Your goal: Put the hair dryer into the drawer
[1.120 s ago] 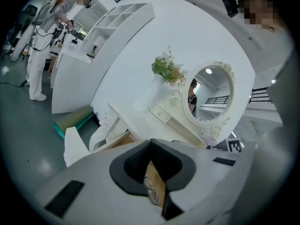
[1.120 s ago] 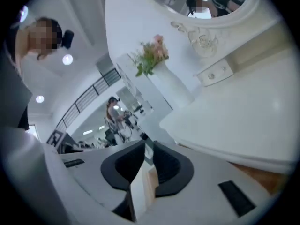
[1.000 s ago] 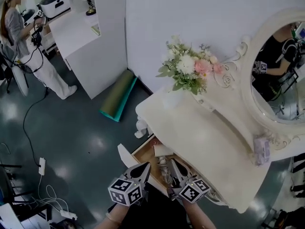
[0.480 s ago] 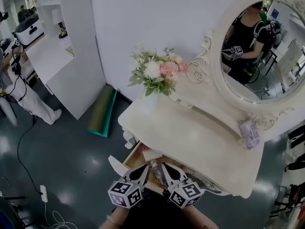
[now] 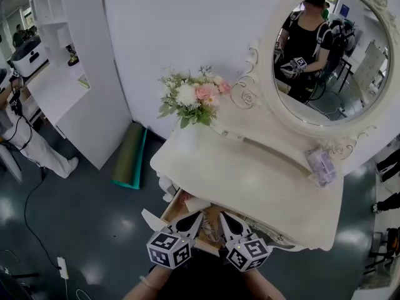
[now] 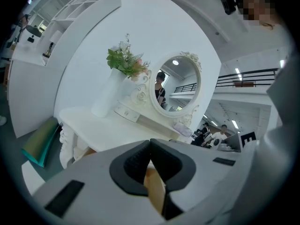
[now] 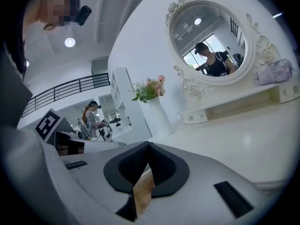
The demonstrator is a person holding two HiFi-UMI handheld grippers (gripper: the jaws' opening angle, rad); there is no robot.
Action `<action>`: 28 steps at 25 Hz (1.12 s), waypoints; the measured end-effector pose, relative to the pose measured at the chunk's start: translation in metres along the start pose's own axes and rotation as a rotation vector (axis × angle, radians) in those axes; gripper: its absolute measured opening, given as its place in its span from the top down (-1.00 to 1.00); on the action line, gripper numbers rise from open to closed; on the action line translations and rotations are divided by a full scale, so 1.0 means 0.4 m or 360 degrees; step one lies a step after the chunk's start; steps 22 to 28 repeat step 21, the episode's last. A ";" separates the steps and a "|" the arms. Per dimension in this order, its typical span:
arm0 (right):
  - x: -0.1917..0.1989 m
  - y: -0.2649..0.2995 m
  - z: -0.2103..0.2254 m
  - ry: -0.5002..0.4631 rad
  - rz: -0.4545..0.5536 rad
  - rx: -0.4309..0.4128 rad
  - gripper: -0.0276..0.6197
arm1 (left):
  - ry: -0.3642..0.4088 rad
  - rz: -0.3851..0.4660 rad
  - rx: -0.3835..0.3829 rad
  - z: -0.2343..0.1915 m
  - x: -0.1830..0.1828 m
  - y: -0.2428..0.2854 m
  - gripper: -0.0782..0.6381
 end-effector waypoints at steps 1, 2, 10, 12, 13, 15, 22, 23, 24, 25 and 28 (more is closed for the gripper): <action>-0.001 -0.002 0.001 0.0010 0.0016 0.0012 0.85 | 0.0011 -0.0002 0.0006 0.001 0.000 -0.003 0.72; 0.000 -0.003 0.000 0.0019 0.0027 0.0021 0.85 | 0.0021 -0.0005 0.0010 0.003 0.001 -0.007 0.72; 0.043 0.006 -0.037 0.0133 0.0011 0.0038 0.85 | 0.0062 -0.0040 0.0017 0.001 0.018 -0.054 0.72; 0.047 0.007 -0.043 0.0154 0.0012 0.0038 0.85 | 0.0057 -0.0037 0.0009 -0.002 0.022 -0.066 0.72; 0.050 0.008 -0.046 0.0162 0.0010 0.0036 0.85 | 0.0056 -0.0035 0.0005 -0.004 0.023 -0.071 0.72; 0.057 0.010 -0.051 0.0183 0.0005 0.0028 0.85 | 0.0056 -0.0032 -0.0003 -0.008 0.024 -0.080 0.72; 0.075 0.018 -0.069 0.0184 -0.0006 0.0013 0.85 | 0.0068 -0.0030 -0.0014 -0.015 0.029 -0.108 0.72; 0.075 0.018 -0.069 0.0184 -0.0006 0.0013 0.85 | 0.0068 -0.0030 -0.0014 -0.015 0.029 -0.108 0.72; 0.075 0.018 -0.069 0.0184 -0.0006 0.0013 0.85 | 0.0068 -0.0030 -0.0014 -0.015 0.029 -0.108 0.72; 0.075 0.018 -0.069 0.0184 -0.0006 0.0013 0.85 | 0.0068 -0.0030 -0.0014 -0.015 0.029 -0.108 0.72; 0.075 0.018 -0.069 0.0184 -0.0006 0.0013 0.85 | 0.0068 -0.0030 -0.0014 -0.015 0.029 -0.108 0.72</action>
Point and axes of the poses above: the fingertips, and each gripper's own axes: y forward along the fingers, z to its right, x out of its underside, the point moved 9 cm from there along -y, backward along the fingers, and after that the axes turned 5 degrees about y, right-handed, at the moved point
